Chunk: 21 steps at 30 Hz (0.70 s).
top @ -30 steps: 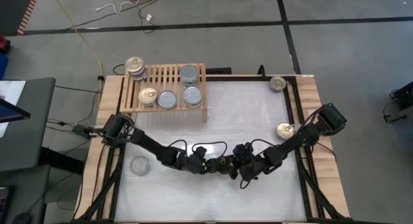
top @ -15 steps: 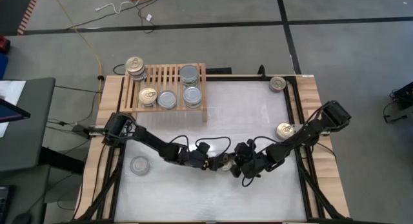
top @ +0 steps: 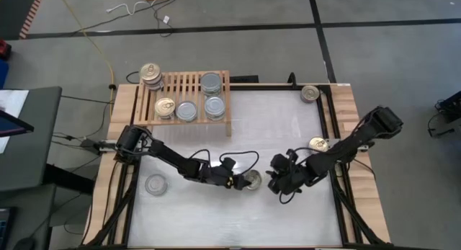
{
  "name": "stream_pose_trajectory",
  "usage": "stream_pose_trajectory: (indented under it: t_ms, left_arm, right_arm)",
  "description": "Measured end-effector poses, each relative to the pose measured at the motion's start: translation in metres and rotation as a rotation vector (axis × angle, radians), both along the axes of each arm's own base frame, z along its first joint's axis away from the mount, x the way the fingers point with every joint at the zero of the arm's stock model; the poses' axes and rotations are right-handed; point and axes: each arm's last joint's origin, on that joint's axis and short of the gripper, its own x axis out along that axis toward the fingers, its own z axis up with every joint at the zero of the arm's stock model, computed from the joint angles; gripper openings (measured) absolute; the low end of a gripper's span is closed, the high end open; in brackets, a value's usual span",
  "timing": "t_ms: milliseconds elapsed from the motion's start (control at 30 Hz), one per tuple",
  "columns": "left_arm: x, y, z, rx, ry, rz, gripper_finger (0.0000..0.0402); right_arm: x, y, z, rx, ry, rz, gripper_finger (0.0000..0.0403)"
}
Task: Stack canned seafood by type on shelf
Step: Stack the blue tuna can on top of the bottom blue tuna can on the shelf
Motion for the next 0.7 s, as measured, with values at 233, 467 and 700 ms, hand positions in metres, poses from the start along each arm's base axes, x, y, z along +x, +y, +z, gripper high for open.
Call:
stream_pose_trajectory:
  t_ms: [233, 467, 700]
  left_arm:
    - [-0.006, -0.001, 0.045, -0.025, -0.122, -0.003, 0.0191]
    - [-0.030, 0.003, 0.104, 0.048, -0.190, 0.011, 0.0190]
    - [-0.084, 0.045, 0.176, 0.217, -0.172, 0.201, 0.0192]
  right_arm:
    - [-0.015, -0.005, 0.004, -0.035, 0.075, -0.022, 0.0175]
    - [-0.017, -0.003, -0.002, -0.064, 0.115, -0.020, 0.0172]
    - [-0.017, -0.003, -0.002, -0.068, 0.119, -0.020, 0.0172]
